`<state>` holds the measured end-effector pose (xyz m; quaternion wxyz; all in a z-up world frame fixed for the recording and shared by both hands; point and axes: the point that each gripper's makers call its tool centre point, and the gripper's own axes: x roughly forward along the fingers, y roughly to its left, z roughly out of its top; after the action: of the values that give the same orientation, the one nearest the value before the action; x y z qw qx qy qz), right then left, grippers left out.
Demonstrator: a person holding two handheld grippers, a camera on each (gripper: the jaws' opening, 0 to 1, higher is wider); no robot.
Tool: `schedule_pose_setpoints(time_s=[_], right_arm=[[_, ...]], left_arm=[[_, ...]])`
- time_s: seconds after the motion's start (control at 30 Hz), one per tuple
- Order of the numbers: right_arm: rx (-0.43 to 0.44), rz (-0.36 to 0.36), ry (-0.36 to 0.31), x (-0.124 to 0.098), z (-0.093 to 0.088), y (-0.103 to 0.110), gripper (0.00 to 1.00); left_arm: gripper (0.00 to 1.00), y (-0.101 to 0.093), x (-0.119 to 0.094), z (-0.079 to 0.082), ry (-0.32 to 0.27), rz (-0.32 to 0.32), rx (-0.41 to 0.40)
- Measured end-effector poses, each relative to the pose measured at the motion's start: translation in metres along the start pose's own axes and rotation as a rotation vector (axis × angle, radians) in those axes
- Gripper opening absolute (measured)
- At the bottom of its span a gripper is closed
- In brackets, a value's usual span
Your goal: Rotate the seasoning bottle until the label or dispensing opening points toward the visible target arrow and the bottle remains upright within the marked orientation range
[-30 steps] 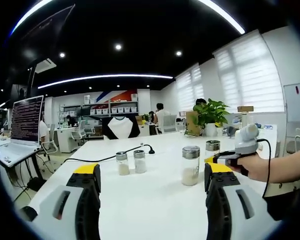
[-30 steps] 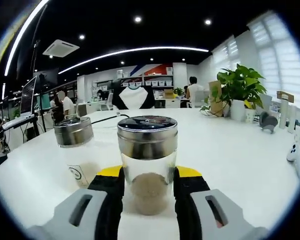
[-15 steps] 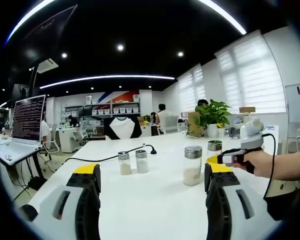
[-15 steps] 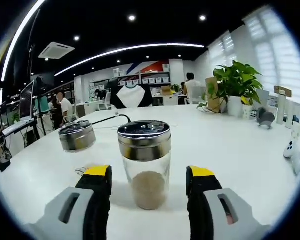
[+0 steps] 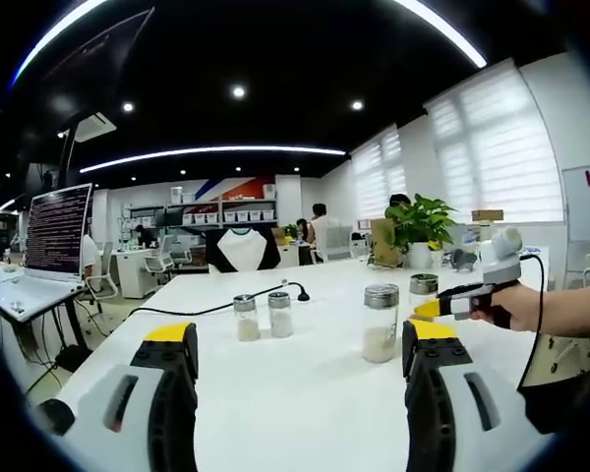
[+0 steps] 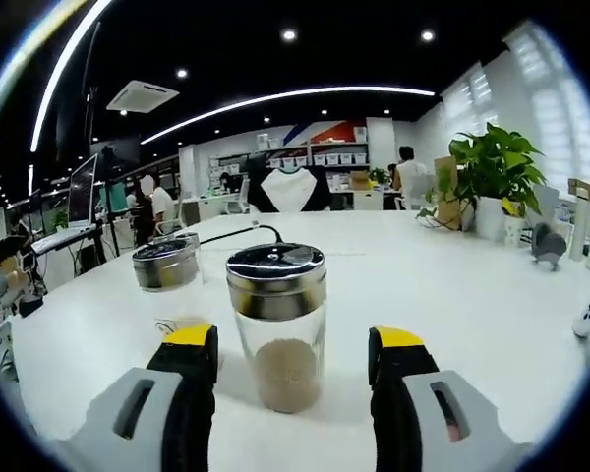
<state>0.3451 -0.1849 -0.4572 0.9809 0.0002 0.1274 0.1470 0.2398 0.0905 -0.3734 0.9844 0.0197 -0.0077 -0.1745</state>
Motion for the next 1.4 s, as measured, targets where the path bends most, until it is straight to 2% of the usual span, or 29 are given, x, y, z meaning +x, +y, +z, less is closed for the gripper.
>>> schedule_pose_setpoints(time_s=[0.07,0.13,0.2,0.37,0.53,0.77,0.8,0.93,1.0,1.17,1.27,1.4], right_arm=[[-0.011,0.069,-0.029,0.002,0.004,0.003,0.63],[0.01,0.152,-0.025,0.004,0.002,0.008,0.63],[0.011,0.203,-0.024,0.005,0.001,0.008,0.63],[-0.083,0.308,-0.027,0.005,-0.001,0.011,0.64],[-0.096,0.387,-0.017,0.006,-0.005,0.008,0.62],[-0.103,0.434,-0.02,0.007,-0.004,0.0,0.6],[-0.089,0.456,-0.048,0.007,0.001,0.002,0.6],[-0.079,0.465,-0.038,0.011,0.003,0.001,0.56],[-0.069,0.494,-0.07,0.01,0.008,0.007,0.54],[-0.097,0.52,-0.048,0.011,0.005,0.013,0.47],[-0.11,0.563,-0.046,0.009,0.004,0.021,0.38],[-0.125,0.555,-0.048,0.009,0.002,0.02,0.37]], left_arm=[[0.9,0.001,0.0,0.0,0.002,0.001,0.003],[0.9,0.001,0.0,-0.001,0.003,0.0,0.002],[0.9,0.001,-0.001,0.0,0.002,0.001,0.004],[0.91,0.001,-0.002,0.0,-0.003,-0.001,0.011],[0.91,0.002,-0.003,0.001,-0.003,-0.001,0.016],[0.91,0.003,-0.003,0.001,-0.004,0.002,0.018],[0.91,0.003,-0.003,0.001,-0.003,0.002,0.018],[0.91,0.002,-0.003,0.002,-0.008,-0.001,0.017],[0.91,0.001,-0.003,0.003,-0.008,-0.002,0.019],[0.92,0.0,-0.002,0.005,-0.016,-0.007,0.019],[0.92,-0.001,-0.003,0.005,-0.018,-0.007,0.021],[0.92,-0.001,-0.003,0.004,-0.013,-0.006,0.016]])
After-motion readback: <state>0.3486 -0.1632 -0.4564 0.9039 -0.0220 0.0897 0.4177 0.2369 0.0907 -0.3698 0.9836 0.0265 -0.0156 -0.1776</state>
